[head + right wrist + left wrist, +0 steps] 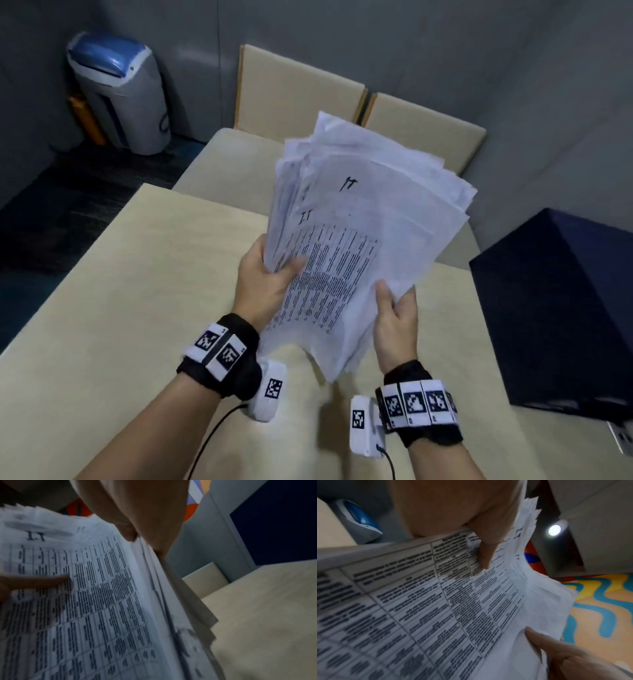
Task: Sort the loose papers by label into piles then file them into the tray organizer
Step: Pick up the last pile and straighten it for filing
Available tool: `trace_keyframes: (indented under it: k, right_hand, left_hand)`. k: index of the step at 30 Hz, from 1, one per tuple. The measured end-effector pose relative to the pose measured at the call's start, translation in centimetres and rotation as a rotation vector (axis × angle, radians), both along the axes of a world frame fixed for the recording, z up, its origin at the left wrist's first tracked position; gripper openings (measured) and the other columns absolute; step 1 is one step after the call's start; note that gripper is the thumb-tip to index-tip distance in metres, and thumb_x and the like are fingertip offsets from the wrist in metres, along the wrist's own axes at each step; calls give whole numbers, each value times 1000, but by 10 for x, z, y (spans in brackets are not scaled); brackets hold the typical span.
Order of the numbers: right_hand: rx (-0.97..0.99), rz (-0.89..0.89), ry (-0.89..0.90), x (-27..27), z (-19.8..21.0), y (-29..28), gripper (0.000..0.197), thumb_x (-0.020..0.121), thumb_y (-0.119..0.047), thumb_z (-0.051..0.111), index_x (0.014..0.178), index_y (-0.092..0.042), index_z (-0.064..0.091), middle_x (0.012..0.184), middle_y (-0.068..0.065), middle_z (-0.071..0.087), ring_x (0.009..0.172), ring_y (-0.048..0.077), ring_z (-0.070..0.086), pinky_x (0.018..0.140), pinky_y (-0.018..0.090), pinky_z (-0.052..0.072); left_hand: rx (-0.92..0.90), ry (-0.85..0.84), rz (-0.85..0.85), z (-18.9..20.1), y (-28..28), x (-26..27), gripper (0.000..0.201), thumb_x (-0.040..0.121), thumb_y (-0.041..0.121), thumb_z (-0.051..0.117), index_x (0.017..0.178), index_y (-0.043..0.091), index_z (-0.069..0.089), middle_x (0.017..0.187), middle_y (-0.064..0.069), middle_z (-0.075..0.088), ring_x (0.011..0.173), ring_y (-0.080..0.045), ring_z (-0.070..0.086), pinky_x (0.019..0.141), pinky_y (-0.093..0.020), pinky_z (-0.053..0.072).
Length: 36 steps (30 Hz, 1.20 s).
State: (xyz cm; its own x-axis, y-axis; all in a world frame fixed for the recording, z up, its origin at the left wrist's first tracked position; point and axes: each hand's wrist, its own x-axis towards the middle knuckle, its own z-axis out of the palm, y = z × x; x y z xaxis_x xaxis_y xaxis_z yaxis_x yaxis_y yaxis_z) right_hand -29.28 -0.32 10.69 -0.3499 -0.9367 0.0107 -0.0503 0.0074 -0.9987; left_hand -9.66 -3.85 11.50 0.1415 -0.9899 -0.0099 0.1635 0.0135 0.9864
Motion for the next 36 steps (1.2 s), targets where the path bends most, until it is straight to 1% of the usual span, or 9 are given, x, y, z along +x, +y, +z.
trace_keyframes:
  k: [2, 7, 13, 18, 21, 24, 28, 31, 36]
  right_hand:
    - [-69, 2, -27, -17, 14, 3, 39, 105, -6, 47, 145, -7, 46, 127, -15, 62, 112, -14, 59, 95, 7, 45]
    - [-118, 37, -103, -43, 16, 13, 47, 92, -3, 67, 136, -1, 53, 121, 3, 73, 112, 12, 69, 90, 21, 54]
    - [-91, 55, -133, -62, 6, 15, 53, 77, 6, 81, 125, -1, 59, 96, -7, 78, 92, 8, 73, 75, 20, 57]
    - [17, 74, -186, -64, -2, 1, 56, 71, -4, 88, 121, -10, 64, 108, 7, 77, 102, 20, 73, 82, 28, 60]
    - [49, -2, -178, -56, -2, -15, 29, 78, -6, 84, 103, -14, 71, 98, 1, 79, 96, 20, 74, 85, 34, 61]
    - [-11, -69, -238, -50, 7, -28, 17, 85, -7, 77, 102, -11, 72, 93, -2, 80, 89, 13, 75, 74, 24, 59]
    - [-64, -52, -203, -57, 12, -30, 45, 76, -9, 83, 118, -2, 68, 105, 9, 78, 100, 23, 74, 77, 26, 59]
    - [-92, -32, -175, -62, 15, -31, 61, 72, -7, 89, 126, -1, 62, 111, 11, 76, 106, 28, 72, 83, 31, 60]
    - [-272, -85, -81, -61, 45, -33, 48, 80, -32, 76, 125, -21, 62, 118, 2, 69, 111, 21, 66, 98, 33, 54]
  left_hand:
    - [-85, 52, 58, 15, 4, -18, 37, 80, 7, 79, 114, 3, 64, 98, -3, 76, 93, -19, 73, 81, -32, 60]
    - [-194, 93, 167, 25, 16, -36, 58, 68, 12, 87, 116, -7, 60, 94, 7, 75, 88, -11, 72, 77, -25, 57]
    - [-211, 3, 89, 23, 11, -33, 70, 60, 19, 95, 113, 8, 49, 99, -5, 66, 84, -9, 67, 71, -21, 56]
    - [-76, -41, -149, 12, -21, -20, 76, 62, 12, 94, 127, 9, 54, 116, -11, 70, 108, -25, 68, 87, -38, 59]
    - [-89, -50, -162, 11, -29, -38, 55, 70, 1, 85, 120, 7, 64, 110, -6, 74, 105, -23, 70, 93, -42, 57]
    - [-108, 58, 4, 20, -28, -56, 41, 71, 3, 85, 107, 14, 68, 99, -2, 77, 94, -20, 73, 85, -39, 60]
    - [-189, 68, 105, 25, -31, -52, 48, 66, 30, 92, 99, 11, 62, 91, -1, 72, 80, -12, 68, 70, -27, 56]
    - [-244, 46, 71, 34, -41, -41, 47, 71, 44, 79, 101, 16, 57, 90, 3, 64, 72, -2, 63, 65, -16, 51]
    - [-296, -17, -32, 46, -59, -35, 48, 70, 47, 73, 102, 14, 58, 87, 5, 62, 70, 0, 61, 64, -13, 48]
